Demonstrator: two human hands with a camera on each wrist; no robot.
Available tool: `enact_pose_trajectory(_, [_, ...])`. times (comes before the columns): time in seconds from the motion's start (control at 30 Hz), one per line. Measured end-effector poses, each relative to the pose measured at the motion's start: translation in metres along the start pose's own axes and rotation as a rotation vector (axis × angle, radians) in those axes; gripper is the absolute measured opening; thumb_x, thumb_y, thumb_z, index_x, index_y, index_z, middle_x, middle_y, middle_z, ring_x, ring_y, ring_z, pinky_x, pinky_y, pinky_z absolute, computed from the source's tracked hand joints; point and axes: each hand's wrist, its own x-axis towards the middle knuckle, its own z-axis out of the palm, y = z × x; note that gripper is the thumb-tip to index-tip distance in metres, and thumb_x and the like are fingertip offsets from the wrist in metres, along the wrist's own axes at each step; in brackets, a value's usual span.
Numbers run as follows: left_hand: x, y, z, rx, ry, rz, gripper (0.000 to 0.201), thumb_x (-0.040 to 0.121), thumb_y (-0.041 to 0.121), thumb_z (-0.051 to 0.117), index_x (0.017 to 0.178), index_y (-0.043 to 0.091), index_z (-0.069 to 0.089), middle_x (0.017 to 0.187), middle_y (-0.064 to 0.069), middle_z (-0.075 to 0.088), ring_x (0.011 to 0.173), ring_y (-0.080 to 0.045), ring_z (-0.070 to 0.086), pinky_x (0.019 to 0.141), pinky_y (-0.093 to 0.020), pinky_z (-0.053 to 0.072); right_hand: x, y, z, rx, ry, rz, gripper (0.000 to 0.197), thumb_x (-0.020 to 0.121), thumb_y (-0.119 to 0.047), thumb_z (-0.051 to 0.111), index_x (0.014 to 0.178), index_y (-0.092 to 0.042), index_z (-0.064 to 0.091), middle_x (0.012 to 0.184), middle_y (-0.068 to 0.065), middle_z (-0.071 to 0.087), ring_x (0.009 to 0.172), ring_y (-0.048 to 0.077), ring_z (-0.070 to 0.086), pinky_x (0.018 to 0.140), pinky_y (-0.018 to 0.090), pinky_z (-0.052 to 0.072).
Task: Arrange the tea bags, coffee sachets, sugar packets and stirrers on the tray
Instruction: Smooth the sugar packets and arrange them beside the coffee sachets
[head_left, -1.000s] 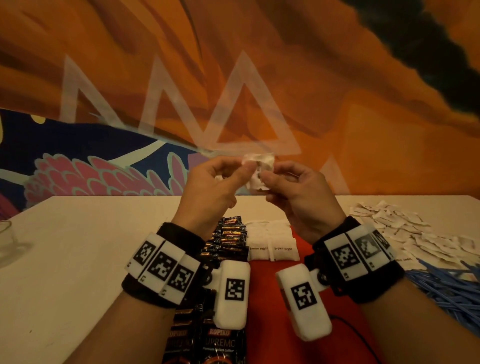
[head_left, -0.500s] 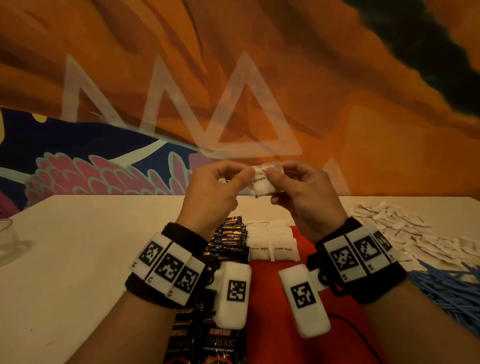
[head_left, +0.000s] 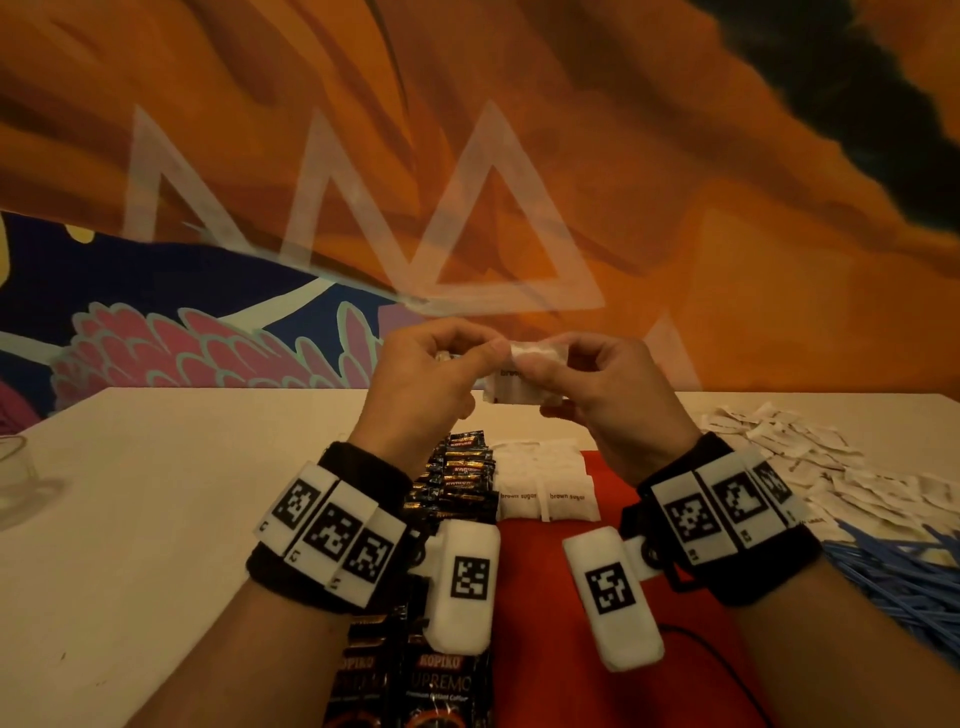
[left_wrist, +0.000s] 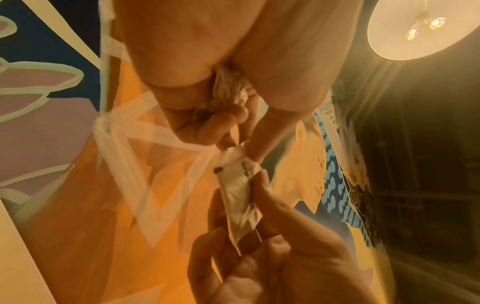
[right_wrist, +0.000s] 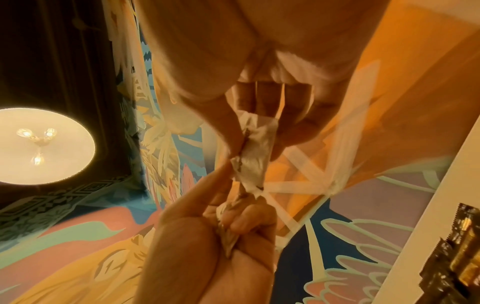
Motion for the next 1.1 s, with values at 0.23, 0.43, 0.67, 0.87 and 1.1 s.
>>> enact_pose_trajectory(0.23, [-0.003, 0.000, 0.001, 0.049, -0.042, -0.008, 0.007, 0.091, 0.016, 0.070, 0.087, 0.016, 0.075, 0.064, 0.013, 0.065, 0.059, -0.022, 0.041, 0.050, -0.029, 0.035, 0.004, 0.005, -0.004, -0.015, 0.010, 0.014, 0.018, 0.083, -0.012, 0.074, 0.097, -0.003, 0.068, 0.084, 0.005, 0.071, 0.075, 0.013, 0.066, 0.063, 0.029, 0.050])
enact_pose_trajectory(0.43, [-0.001, -0.001, 0.001, 0.054, -0.011, -0.029, 0.016, 0.092, 0.026, 0.068, 0.089, 0.012, 0.076, 0.082, 0.000, 0.067, 0.050, -0.001, 0.046, 0.047, -0.020, 0.036, 0.004, 0.007, -0.006, -0.093, 0.006, -0.062, 0.018, 0.083, -0.010, 0.074, 0.097, 0.001, 0.071, 0.085, 0.010, 0.073, 0.072, 0.012, 0.067, 0.060, 0.026, 0.051])
enact_pose_trajectory(0.67, [0.000, -0.001, 0.001, 0.038, 0.033, -0.066, 0.018, 0.095, 0.021, 0.064, 0.089, 0.006, 0.072, 0.066, 0.005, 0.059, 0.049, -0.007, 0.039, 0.047, -0.023, 0.033, 0.004, 0.007, -0.006, -0.091, -0.079, 0.014, 0.005, 0.086, -0.013, 0.071, 0.085, -0.008, 0.072, 0.073, 0.004, 0.070, 0.064, 0.010, 0.063, 0.054, 0.025, 0.044])
enact_pose_trajectory(0.87, [0.001, 0.001, 0.000, 0.155, 0.061, -0.009, 0.018, 0.095, 0.028, 0.065, 0.085, 0.014, 0.072, 0.079, 0.001, 0.065, 0.046, 0.003, 0.046, 0.055, -0.025, 0.034, 0.004, 0.006, -0.016, -0.126, -0.093, 0.016, 0.016, 0.082, -0.010, 0.074, 0.085, 0.005, 0.068, 0.071, 0.007, 0.068, 0.061, 0.011, 0.062, 0.051, 0.023, 0.044])
enact_pose_trajectory(1.1, [0.005, 0.014, -0.013, 0.021, 0.146, -0.051, 0.020, 0.097, 0.026, 0.063, 0.086, 0.009, 0.067, 0.083, -0.009, 0.066, 0.038, 0.001, 0.039, 0.043, -0.020, 0.032, 0.009, 0.034, -0.033, -0.520, -0.166, 0.383, 0.019, 0.082, -0.015, 0.079, 0.075, 0.000, 0.068, 0.060, 0.002, 0.066, 0.058, 0.010, 0.062, 0.053, 0.025, 0.045])
